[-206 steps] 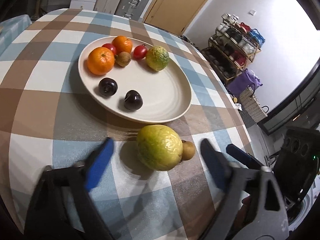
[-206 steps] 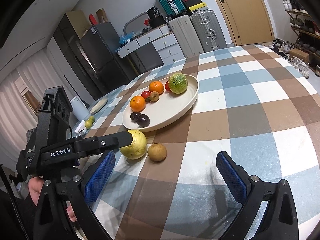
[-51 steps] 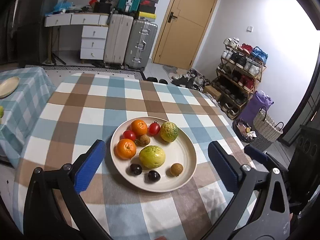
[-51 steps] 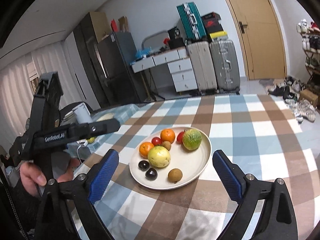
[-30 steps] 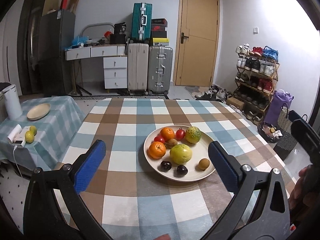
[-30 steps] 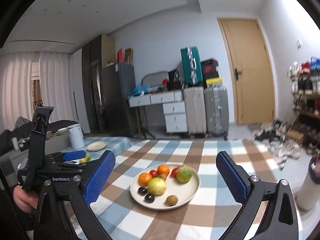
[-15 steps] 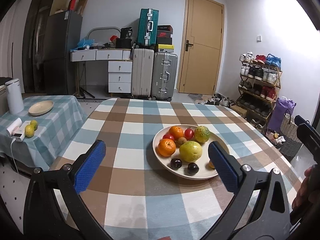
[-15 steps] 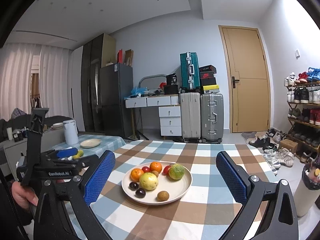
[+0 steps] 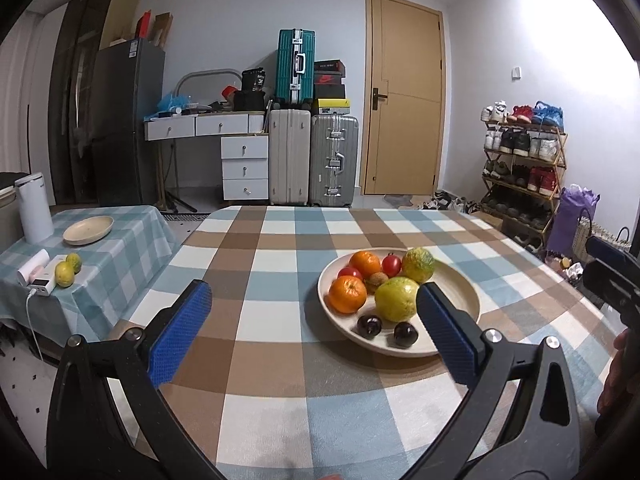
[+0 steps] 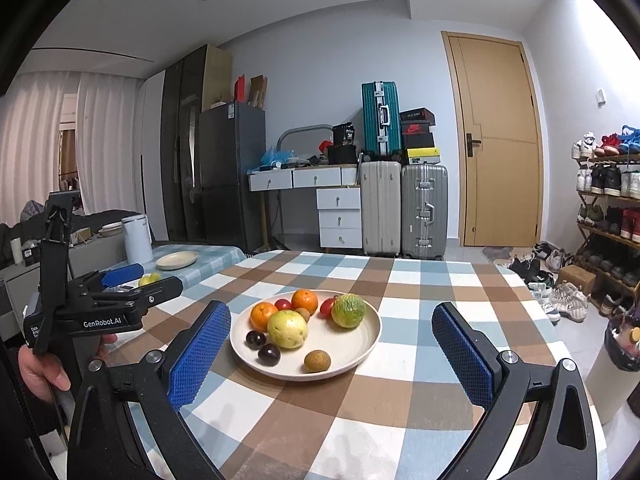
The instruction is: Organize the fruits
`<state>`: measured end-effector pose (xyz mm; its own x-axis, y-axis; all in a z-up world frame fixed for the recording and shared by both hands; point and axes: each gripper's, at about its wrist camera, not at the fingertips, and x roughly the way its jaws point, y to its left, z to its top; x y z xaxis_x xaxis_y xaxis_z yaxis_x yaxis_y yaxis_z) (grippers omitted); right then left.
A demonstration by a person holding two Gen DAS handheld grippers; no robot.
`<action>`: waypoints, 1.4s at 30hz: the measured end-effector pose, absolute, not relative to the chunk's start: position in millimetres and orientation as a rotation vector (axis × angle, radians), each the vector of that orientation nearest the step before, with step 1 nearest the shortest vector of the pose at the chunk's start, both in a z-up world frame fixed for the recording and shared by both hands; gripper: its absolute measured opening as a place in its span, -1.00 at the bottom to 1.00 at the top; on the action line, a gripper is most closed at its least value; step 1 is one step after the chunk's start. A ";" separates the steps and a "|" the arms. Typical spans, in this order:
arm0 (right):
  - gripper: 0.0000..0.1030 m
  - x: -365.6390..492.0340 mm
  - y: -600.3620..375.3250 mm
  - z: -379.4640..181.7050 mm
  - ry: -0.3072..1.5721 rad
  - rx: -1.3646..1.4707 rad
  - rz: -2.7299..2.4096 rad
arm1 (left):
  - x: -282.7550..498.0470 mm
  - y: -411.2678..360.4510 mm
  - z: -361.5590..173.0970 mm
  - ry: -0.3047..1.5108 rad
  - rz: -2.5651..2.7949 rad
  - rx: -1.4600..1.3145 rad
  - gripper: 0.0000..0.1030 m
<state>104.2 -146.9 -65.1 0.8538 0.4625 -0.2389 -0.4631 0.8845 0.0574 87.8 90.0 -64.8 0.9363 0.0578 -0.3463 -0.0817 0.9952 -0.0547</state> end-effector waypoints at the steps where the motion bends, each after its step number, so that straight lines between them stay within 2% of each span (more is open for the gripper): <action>1: 1.00 105.2 -146.8 -66.6 0.254 -0.001 0.485 | 87.3 89.6 -67.2 0.347 0.077 -0.065 0.98; 11: 1.00 115.8 -142.2 -80.7 0.316 -0.025 0.466 | 82.5 83.7 -70.8 0.309 0.090 -0.033 0.98; 42: 1.00 112.7 -132.8 -81.9 0.306 -0.063 0.451 | 70.7 86.9 -66.9 0.316 0.085 -0.030 0.98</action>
